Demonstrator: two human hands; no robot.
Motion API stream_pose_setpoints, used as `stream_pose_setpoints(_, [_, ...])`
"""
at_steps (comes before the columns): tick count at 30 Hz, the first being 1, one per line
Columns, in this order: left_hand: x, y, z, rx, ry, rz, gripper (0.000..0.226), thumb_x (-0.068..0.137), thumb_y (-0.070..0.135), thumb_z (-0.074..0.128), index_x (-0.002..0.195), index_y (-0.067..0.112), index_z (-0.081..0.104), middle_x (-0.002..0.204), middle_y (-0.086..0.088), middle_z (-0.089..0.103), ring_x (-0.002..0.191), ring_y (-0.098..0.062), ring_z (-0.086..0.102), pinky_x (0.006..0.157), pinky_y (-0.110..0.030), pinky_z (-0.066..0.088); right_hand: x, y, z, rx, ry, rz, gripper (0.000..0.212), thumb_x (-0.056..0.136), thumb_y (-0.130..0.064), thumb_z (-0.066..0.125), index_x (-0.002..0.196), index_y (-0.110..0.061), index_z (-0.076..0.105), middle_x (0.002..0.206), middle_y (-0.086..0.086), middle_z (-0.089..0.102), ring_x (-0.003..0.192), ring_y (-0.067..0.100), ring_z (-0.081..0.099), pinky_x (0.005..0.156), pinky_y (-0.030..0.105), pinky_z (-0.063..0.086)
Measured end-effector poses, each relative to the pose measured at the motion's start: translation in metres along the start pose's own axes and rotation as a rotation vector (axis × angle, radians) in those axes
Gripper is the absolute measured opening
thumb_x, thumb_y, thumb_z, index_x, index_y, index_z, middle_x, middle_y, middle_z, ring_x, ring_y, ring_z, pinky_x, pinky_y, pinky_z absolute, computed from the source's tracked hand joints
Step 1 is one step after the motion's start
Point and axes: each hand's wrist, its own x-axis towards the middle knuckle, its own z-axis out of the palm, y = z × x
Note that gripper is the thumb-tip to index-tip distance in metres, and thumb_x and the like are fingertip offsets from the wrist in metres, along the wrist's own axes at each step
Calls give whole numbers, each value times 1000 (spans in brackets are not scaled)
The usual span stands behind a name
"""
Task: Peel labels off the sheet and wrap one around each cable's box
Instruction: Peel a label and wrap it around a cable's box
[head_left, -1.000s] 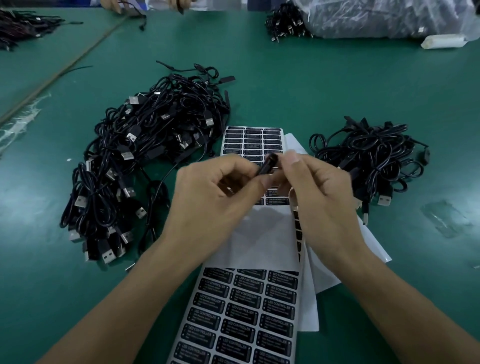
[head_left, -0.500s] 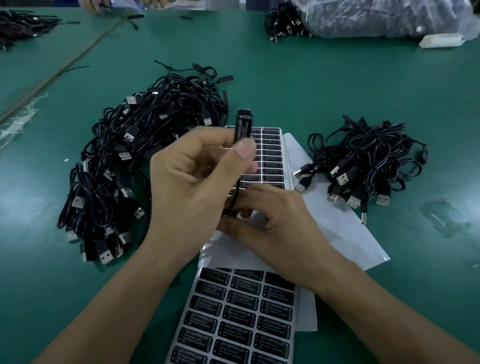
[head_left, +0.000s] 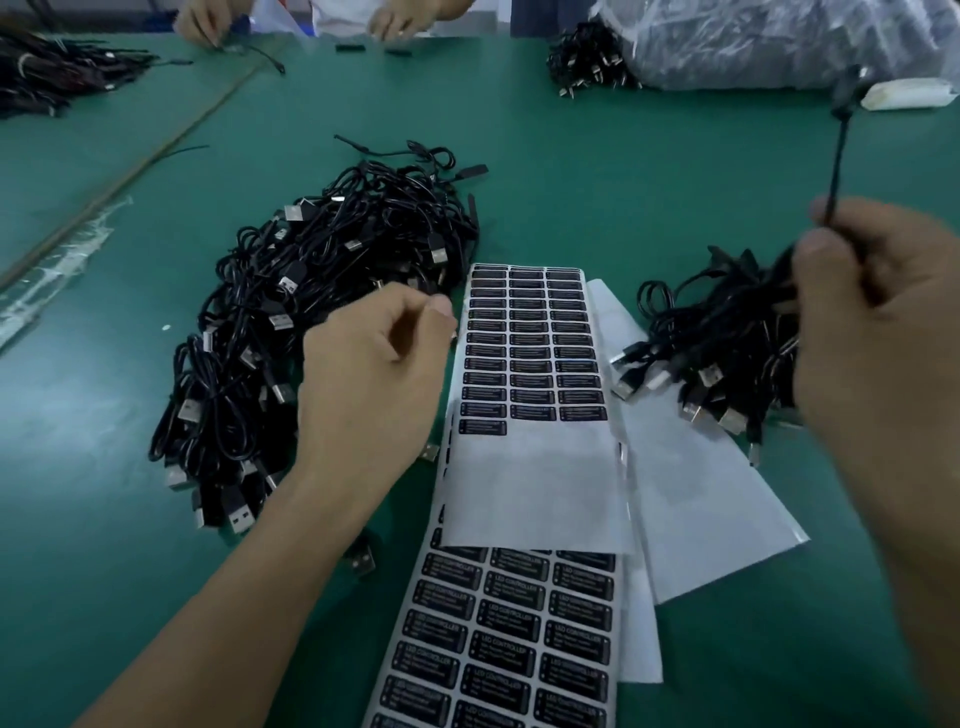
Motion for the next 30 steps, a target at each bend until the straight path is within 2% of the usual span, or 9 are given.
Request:
stream_pose_setpoints(3, [-1, -4, -2, 281, -67, -11, 18, 95, 38, 62, 78, 35, 64, 72, 21, 63, 60, -3, 58, 56, -28, 49, 6, 17, -9, -123, -57, 111, 30, 90, -52, 44, 108, -30, 55, 81, 17, 67, 81, 45, 62, 81, 58, 55])
stream_pose_setpoints(7, [0, -4, -6, 560, -81, 56, 5, 94, 28, 63, 92, 32, 65, 88, 17, 63, 86, -13, 60, 59, -31, 46, 0, 13, -11, -201, -118, 185, 54, 88, -63, 45, 132, -33, 55, 74, -15, 60, 98, 33, 63, 97, 54, 49])
stream_pose_setpoints(11, [4, -10, -14, 706, -96, 6, 20, 94, 21, 63, 113, 26, 65, 107, 6, 62, 102, -23, 57, 66, -36, 41, -4, 9, -10, -204, -54, 42, 40, 95, -44, 49, 132, -29, 56, 69, -11, 43, 94, 29, 56, 94, 52, 47])
stream_pose_setpoints(15, [5, -10, -19, 746, -69, 24, 27, 93, 14, 66, 119, 20, 64, 115, -2, 58, 106, -28, 53, 66, -38, 41, -15, -1, -5, -77, 63, -96, 26, 98, -40, 51, 118, -30, 64, 83, -1, 40, 73, 5, 41, 77, 25, 40])
stream_pose_setpoints(17, [7, -10, -22, 790, -21, 67, 29, 90, 11, 69, 118, 18, 66, 115, -5, 58, 109, -31, 50, 72, -43, 43, -27, -15, 1, -80, 57, -238, 17, 98, -26, 57, 104, -18, 71, 73, -3, 40, 66, 3, 39, 70, 15, 33])
stream_pose_setpoints(20, [10, -11, -27, 883, 45, 90, 32, 85, 17, 76, 116, 19, 68, 116, -8, 59, 111, -36, 51, 91, -52, 42, -50, -34, 14, -37, -132, -489, 11, 94, -10, 64, 95, -8, 75, 75, -34, 34, 61, -13, 43, 66, 1, 32])
stream_pose_setpoints(23, [12, -14, -29, 963, 10, 43, 40, 82, 28, 79, 119, 19, 68, 118, -10, 59, 112, -39, 49, 93, -52, 38, -64, -39, 23, 22, -414, -564, 10, 91, -13, 66, 92, -14, 76, 67, -38, 25, 52, -9, 36, 60, 8, 29])
stream_pose_setpoints(28, [12, -9, -29, 948, -188, 47, 18, 85, 55, 68, 84, 37, 68, 101, 6, 61, 98, -24, 53, 89, -43, 29, -71, -30, 29, 32, -619, -457, 14, 92, -20, 62, 94, -18, 76, 49, -27, 28, 46, -8, 35, 54, 18, 30])
stream_pose_setpoints(30, [15, -7, -32, 865, -334, 18, 35, 82, 68, 61, 67, 36, 61, 79, 17, 62, 80, -12, 54, 90, -40, 27, -70, -26, 30, 32, -623, -408, 16, 93, -22, 60, 96, -19, 76, 49, -26, 37, 47, -4, 39, 54, 18, 28])
